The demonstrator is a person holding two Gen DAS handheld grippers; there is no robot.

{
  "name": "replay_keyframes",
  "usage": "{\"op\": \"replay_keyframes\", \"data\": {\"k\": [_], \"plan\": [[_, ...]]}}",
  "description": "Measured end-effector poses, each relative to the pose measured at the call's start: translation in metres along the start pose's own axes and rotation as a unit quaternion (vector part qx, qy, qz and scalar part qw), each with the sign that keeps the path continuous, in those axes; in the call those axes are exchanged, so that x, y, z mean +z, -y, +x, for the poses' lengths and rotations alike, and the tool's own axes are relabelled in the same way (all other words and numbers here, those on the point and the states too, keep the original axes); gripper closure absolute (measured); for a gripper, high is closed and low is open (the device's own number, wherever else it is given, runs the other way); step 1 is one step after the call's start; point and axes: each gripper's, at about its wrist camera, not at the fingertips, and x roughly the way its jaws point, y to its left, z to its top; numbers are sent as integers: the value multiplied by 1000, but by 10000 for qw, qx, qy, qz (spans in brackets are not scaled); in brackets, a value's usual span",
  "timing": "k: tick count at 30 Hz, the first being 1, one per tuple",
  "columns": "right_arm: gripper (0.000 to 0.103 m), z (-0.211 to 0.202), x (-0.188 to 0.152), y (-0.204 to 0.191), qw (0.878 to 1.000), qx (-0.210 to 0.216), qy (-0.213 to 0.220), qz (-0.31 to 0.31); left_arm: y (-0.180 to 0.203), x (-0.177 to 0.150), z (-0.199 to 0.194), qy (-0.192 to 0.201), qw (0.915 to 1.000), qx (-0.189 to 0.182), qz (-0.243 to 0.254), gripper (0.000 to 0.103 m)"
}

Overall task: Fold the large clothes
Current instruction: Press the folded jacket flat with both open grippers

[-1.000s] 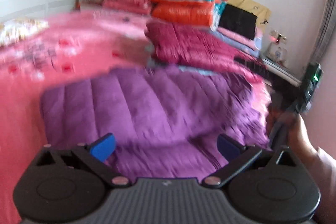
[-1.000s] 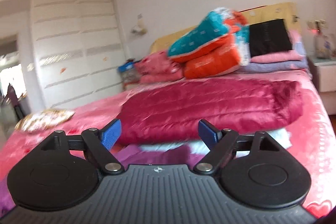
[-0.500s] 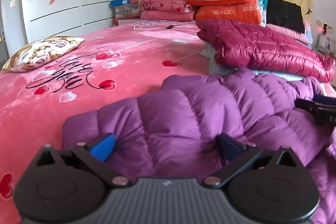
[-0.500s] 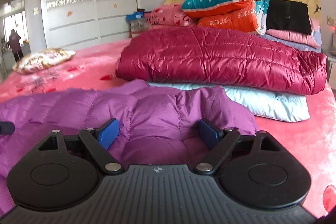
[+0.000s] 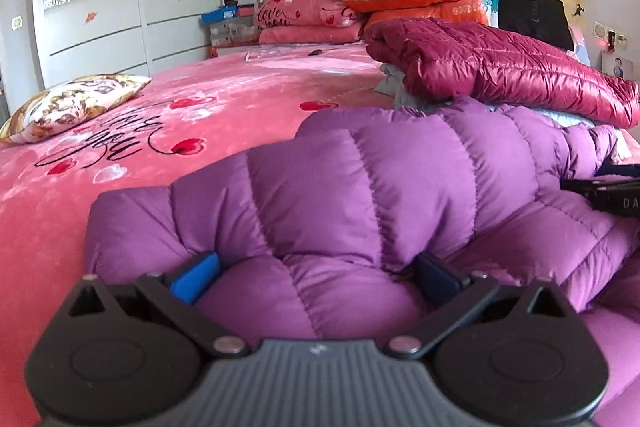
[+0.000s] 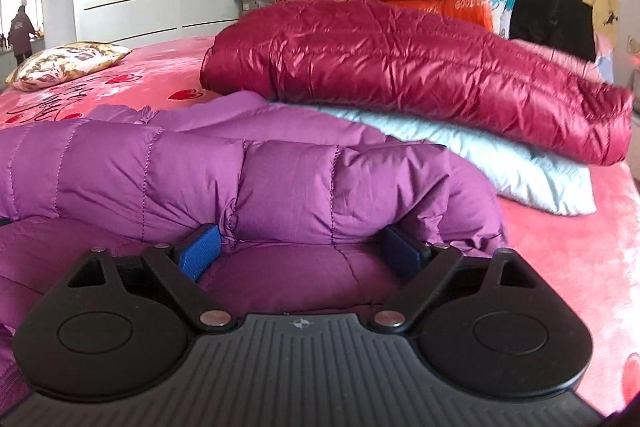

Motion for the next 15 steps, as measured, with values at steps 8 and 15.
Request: {"op": "replay_keyframes", "data": {"k": [8,15], "plan": [[0,4,-2,4,9997,122,158,123,4,1,-4,102,9997,139,147,0],[0,-30,6,9,9977,-183,641,146,31,20,-50,363,9970,243,633,0]]}}
